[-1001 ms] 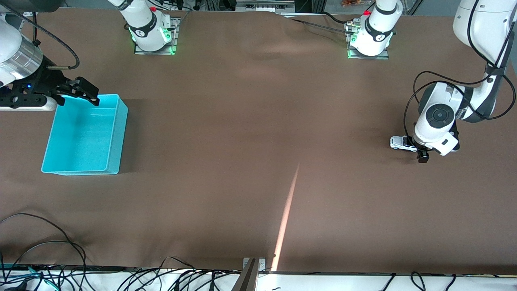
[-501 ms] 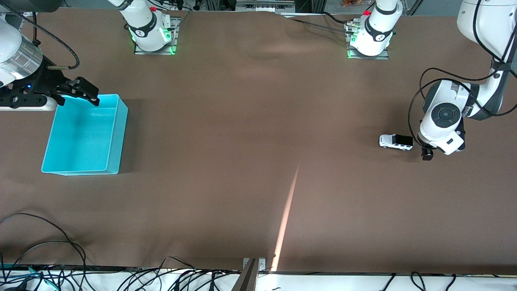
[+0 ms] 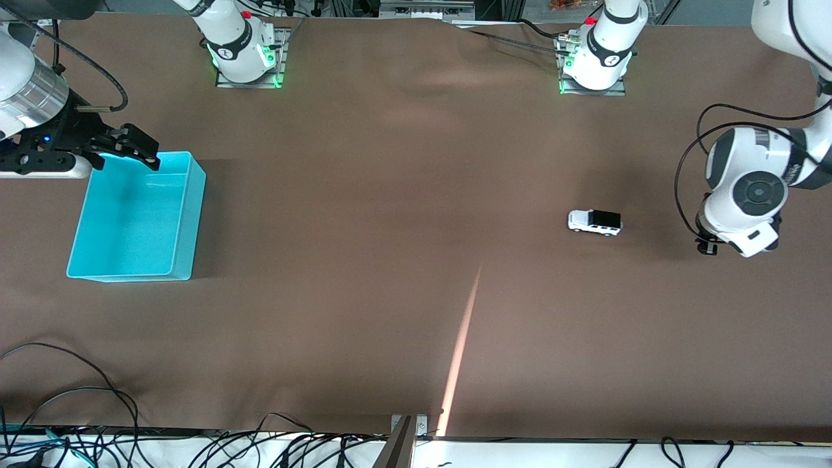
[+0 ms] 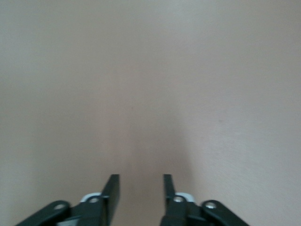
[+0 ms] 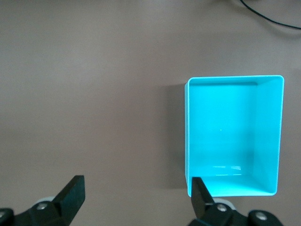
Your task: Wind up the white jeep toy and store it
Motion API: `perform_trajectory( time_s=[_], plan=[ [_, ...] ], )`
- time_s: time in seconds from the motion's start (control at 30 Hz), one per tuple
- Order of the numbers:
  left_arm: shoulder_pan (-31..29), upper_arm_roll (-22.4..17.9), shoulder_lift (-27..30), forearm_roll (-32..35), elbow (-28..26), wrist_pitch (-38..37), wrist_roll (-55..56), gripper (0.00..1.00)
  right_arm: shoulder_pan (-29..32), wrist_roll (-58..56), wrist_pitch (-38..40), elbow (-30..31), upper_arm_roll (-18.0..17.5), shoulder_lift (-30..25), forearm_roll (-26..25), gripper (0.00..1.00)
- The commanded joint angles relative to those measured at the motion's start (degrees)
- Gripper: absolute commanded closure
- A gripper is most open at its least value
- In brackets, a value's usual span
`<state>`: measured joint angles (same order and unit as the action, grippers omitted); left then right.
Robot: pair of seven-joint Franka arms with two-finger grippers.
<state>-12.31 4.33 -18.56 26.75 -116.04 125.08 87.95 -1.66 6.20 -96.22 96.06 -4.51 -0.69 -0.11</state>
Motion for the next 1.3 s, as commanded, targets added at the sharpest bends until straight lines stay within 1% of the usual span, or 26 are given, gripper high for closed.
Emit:
perform_trajectory(
  time_s=[0.0,0.03,0.07,0.23,0.4,0.53,0.6,0.7,0.87,0.97,1.1,1.2,1.27],
  plan=[
    [0.3,1.6,1.2,-4.8,6.5,-8.3,-9.3,0.41,0.1,-0.2,0.5,-1.4,0.0,0.5,0.5,0.0],
    [0.3,2.0,1.2,-5.1,7.3,-9.1,-10.2,0.28,0.1,-0.2,0.5,-1.4,0.0,0.5,0.5,0.0],
    [0.3,2.5,1.2,-5.5,8.1,-10.1,-11.5,0.0,0.1,-0.2,0.5,-1.4,0.0,0.5,0.5,0.0],
    [0.3,4.9,1.2,-6.7,13.0,-14.8,-16.5,0.0,0.1,-0.1,0.6,-1.4,0.0,0.4,0.5,0.0],
    [0.3,6.9,1.2,-8.6,18.2,-20.3,-26.4,0.0,-0.1,0.0,1.1,-1.5,-0.3,-0.3,0.5,0.0],
    [0.4,8.5,1.1,-9.2,21.8,-24.4,-35.8,0.0,-0.1,-0.1,2.7,-1.5,-1.5,-0.8,0.5,0.0],
    [0.4,9.1,1.1,-9.3,23.3,-25.9,-38.5,0.0,0.0,-0.1,3.0,-1.8,-1.5,-0.9,0.5,0.0],
    [0.7,9.3,1.1,-10.0,25.3,-28.2,-40.2,0.0,-0.1,-0.1,4.0,-3.4,-1.6,-0.8,0.6,0.0],
    [1.5,9.7,0.3,-11.8,30.4,-31.2,-45.1,0.0,-0.1,0.0,4.0,-4.1,-3.8,-0.7,0.5,0.0],
    [1.6,10.0,0.0,-12.8,32.4,-32.5,-46.7,0.0,-0.1,0.2,4.0,-4.6,-4.8,-0.7,0.5,0.0],
    [2.5,10.1,-0.1,-12.9,34.6,-33.1,-49.4,0.0,0.0,0.2,4.0,-4.6,-4.9,-0.4,0.5,0.0],
    [3.1,10.0,-0.4,-12.8,34.9,-35.2,-54.5,0.0,0.2,0.2,4.0,-4.6,-4.7,-0.3,0.5,0.0],
    [3.1,10.0,-0.4,-13.0,36.0,-36.8,-58.0,0.0,0.3,0.2,4.0,-4.6,-4.6,-0.2,0.5,0.0]
  ],
)
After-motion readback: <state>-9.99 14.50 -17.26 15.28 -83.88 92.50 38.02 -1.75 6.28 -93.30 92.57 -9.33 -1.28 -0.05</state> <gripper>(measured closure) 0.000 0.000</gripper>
